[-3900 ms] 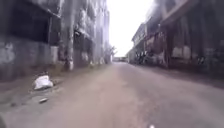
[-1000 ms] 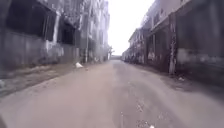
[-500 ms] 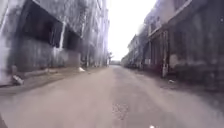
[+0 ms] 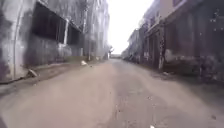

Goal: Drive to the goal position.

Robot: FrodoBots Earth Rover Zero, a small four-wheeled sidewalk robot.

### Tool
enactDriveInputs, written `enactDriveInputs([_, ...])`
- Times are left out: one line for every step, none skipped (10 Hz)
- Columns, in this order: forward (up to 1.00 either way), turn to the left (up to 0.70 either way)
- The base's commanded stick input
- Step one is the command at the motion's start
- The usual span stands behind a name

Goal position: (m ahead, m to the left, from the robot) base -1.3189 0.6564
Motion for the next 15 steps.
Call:
enactDriveInputs([-1.00,0.00])
enactDriveInputs([-1.00,0.00])
enactDriveInputs([-1.00,0.00])
enactDriveInputs([-1.00,0.00])
enactDriveInputs([-1.00,0.00])
enactDriveInputs([-1.00,0.00])
enactDriveInputs([-1.00,0.00])
enactDriveInputs([-1.00,0.00])
enactDriveInputs([-1.00,0.00])
enactDriveInputs([-1.00,0.00])
enactDriveInputs([-1.00,0.00])
enactDriveInputs([-1.00,0.00])
enactDriveInputs([-1.00,0.00])
enactDriveInputs([-1.00,0.00])
enactDriveInputs([-1.00,0.00])
